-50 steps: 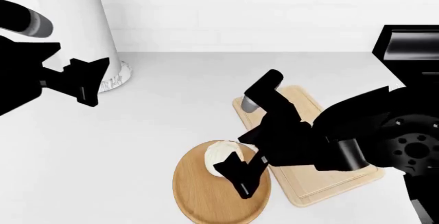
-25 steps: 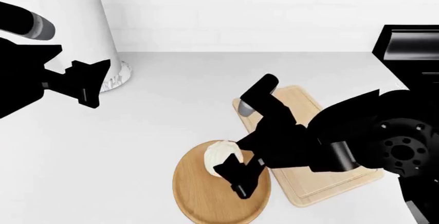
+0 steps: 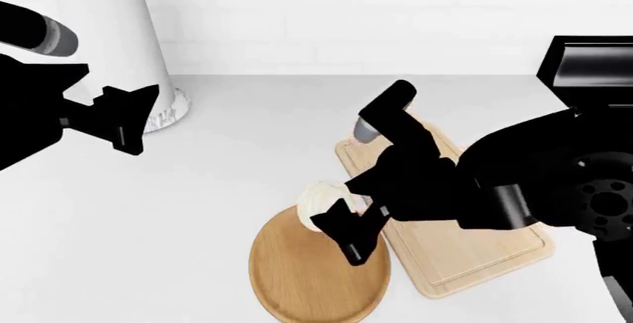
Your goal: Pick the dumpling from the plate and place it on the cutting board. Then pick the condiment bottle from the cabinet and place it next to the cutting board.
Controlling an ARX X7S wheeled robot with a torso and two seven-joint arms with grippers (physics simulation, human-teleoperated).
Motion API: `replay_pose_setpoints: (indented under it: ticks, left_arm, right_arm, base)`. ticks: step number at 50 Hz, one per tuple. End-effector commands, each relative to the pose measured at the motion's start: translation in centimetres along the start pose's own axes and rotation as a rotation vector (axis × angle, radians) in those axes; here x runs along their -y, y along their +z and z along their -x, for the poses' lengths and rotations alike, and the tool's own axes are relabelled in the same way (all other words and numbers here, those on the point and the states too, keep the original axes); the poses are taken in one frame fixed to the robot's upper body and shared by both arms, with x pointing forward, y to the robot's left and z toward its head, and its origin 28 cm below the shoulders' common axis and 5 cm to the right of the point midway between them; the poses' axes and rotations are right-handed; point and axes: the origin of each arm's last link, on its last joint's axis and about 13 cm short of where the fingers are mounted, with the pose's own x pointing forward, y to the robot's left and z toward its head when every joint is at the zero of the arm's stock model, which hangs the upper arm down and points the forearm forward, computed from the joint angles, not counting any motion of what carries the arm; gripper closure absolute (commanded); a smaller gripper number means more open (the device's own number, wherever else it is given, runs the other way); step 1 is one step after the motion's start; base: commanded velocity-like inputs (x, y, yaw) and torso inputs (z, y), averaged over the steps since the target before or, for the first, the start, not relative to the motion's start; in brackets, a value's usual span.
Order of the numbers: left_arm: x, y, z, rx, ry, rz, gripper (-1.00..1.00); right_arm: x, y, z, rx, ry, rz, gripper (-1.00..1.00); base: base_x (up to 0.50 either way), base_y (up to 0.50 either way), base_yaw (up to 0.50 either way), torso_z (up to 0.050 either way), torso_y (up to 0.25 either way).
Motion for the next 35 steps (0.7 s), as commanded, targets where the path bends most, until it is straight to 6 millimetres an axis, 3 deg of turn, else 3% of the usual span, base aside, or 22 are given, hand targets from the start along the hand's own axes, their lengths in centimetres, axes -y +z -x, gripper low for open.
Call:
replay_pose_setpoints:
  ticks: [1, 17, 35]
  left_arm:
    - [0.1, 0.2, 0.1, 0.002, 0.001, -0.002, -1.0]
    - [0.3, 0.1, -0.1, -0.005, -0.004, -0.005, -1.0]
    - [0.4, -0.4, -0.1, -0.015, -0.005, 0.002, -1.0]
  right_arm:
    - [0.8, 0.6, 1.6, 0.048, -0.071, -0.004, 1.0]
    - [3.8, -1.2, 3.1, 0.031, -0.303, -0.085, 1.0]
    - [5.0, -2.5, 3.0, -0.025, -0.408, -0.098, 1.0]
  base:
    - [0.0, 0.0, 0.0, 0.0, 0.0]
    - [0.0, 0.0, 0.0, 0.0, 0.0]
    - [0.0, 0.0, 0.0, 0.0, 0.0]
